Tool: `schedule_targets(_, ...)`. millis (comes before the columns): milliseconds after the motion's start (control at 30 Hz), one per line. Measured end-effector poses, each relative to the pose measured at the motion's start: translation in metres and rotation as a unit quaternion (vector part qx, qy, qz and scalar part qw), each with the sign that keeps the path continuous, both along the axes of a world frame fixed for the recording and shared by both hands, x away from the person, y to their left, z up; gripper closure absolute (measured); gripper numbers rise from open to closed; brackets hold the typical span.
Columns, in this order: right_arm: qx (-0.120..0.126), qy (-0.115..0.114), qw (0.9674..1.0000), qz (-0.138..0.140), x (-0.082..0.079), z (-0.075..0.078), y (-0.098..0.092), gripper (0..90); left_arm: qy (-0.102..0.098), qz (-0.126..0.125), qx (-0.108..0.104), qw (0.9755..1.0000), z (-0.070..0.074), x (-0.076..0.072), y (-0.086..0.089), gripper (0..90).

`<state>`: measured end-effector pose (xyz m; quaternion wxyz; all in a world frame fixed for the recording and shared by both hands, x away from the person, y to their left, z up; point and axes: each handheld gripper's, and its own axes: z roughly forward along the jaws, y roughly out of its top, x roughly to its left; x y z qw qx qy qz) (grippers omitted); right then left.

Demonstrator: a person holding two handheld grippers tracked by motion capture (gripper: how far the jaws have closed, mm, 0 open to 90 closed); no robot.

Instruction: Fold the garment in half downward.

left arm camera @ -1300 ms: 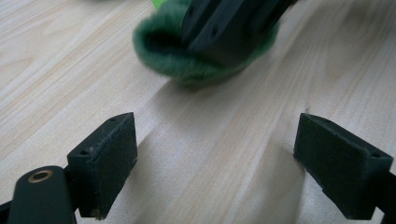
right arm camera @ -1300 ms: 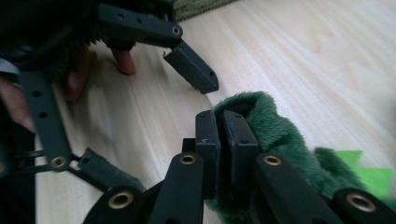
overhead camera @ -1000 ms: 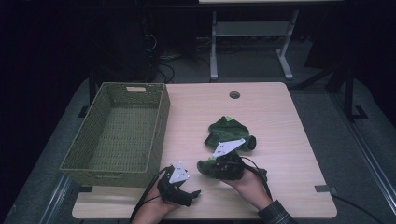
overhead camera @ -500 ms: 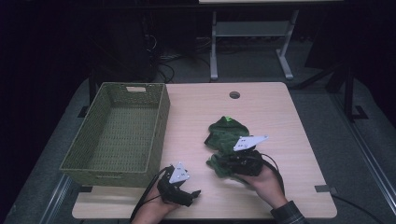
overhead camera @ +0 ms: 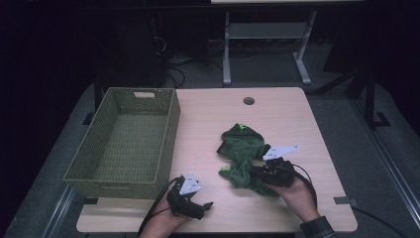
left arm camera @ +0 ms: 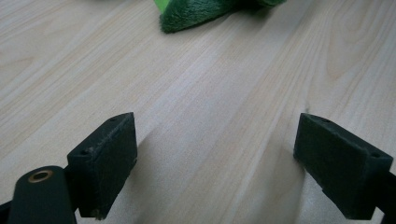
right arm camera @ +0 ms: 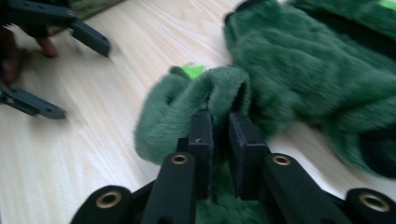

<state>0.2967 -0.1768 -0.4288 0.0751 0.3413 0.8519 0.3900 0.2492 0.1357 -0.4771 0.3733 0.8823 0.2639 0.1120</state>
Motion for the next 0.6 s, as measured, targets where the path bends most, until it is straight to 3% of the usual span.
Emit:
schedule_targets(233, -0.020, -0.022, 0.9994, -0.019, 0.000, 0.012, -0.014, 77.8, 0.000, 0.002, -0.002, 1.0000, 0.000, 0.000, 0.000, 12.8)
schedule_targets(400, -0.005, -0.039, 0.9992, -0.011, 0.005, 0.027, -0.015, 80.6, 0.000, 0.003, -0.002, 1.0000, 0.000, 0.000, 0.000, 12.9)
schedule_targets(600, -0.023, 0.005, 0.9997, 0.007, 0.020, 0.005, 0.001, 80.7, 0.003, 0.004, -0.001, 1.0000, 0.000, 0.000, -0.001, 12.9)
